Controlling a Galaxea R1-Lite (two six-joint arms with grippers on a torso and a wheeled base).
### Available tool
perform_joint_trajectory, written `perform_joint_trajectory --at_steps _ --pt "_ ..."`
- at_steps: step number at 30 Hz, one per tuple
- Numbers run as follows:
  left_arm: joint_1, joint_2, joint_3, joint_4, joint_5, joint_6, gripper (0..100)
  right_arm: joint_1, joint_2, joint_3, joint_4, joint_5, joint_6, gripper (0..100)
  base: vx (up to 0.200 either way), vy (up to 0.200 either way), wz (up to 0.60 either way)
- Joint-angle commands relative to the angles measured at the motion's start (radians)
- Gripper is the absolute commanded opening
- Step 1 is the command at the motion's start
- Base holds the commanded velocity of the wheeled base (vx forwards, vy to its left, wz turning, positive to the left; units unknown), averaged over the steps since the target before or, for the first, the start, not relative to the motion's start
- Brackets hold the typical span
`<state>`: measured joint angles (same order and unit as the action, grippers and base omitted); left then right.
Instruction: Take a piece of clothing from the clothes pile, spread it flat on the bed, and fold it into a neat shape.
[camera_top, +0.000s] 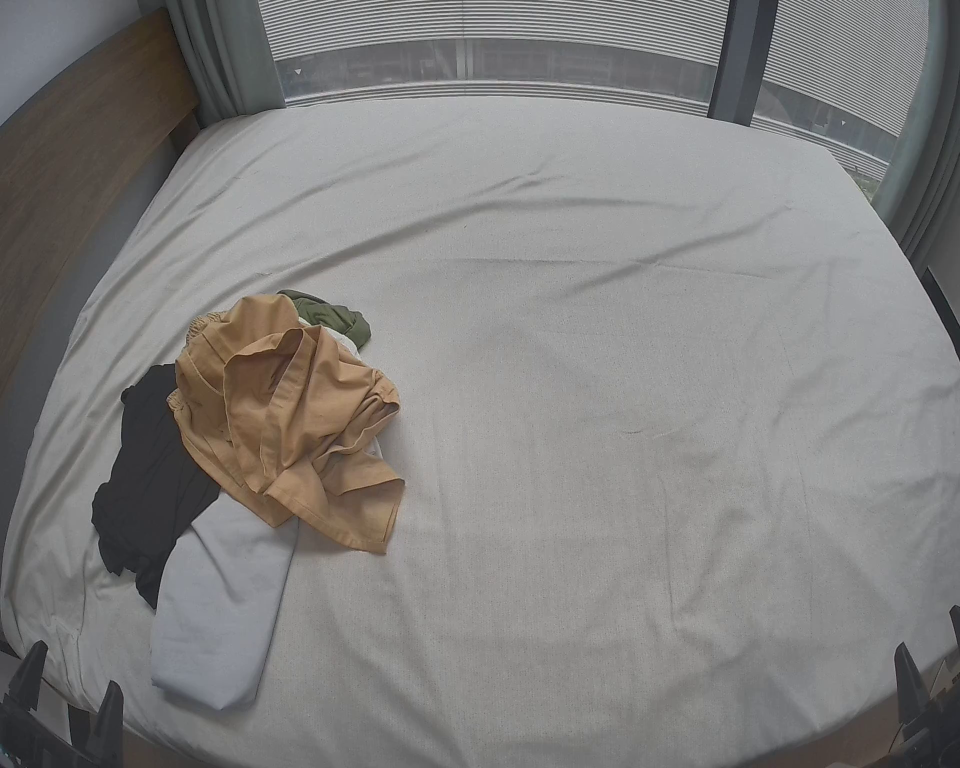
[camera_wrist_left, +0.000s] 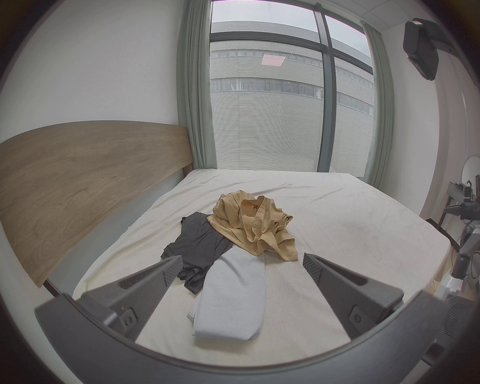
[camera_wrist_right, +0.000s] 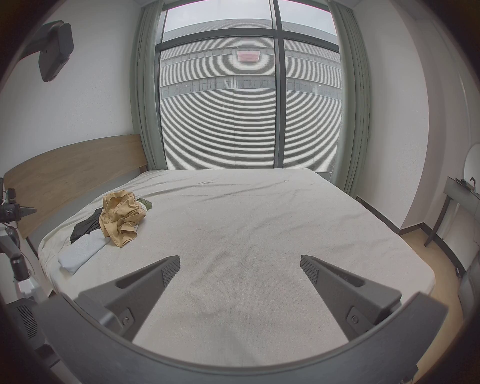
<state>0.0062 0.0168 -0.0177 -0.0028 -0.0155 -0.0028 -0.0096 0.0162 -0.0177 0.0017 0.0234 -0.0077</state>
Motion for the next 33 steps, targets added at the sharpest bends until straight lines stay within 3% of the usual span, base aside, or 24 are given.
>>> perform_joint_trajectory --at_steps 1,26,33 --pt "0.0 -0.017 0.018 0.0 -0.001 0.001 100 0.0 -0.005 0.018 0.0 0.001 0.0 100 0.0 0.0 0.0" --pt "0.0 -0.017 0.018 0.0 -0.001 -0.005 100 -0.001 -0.007 0.018 -0.002 0.001 -0.012 100 0.0 0.0 0.0" --pt "0.0 -0.017 0.018 0.0 -0.001 -0.005 100 -0.004 0.056 -0.084 -0.135 -0.003 -0.029 100 0.0 0.0 0.0"
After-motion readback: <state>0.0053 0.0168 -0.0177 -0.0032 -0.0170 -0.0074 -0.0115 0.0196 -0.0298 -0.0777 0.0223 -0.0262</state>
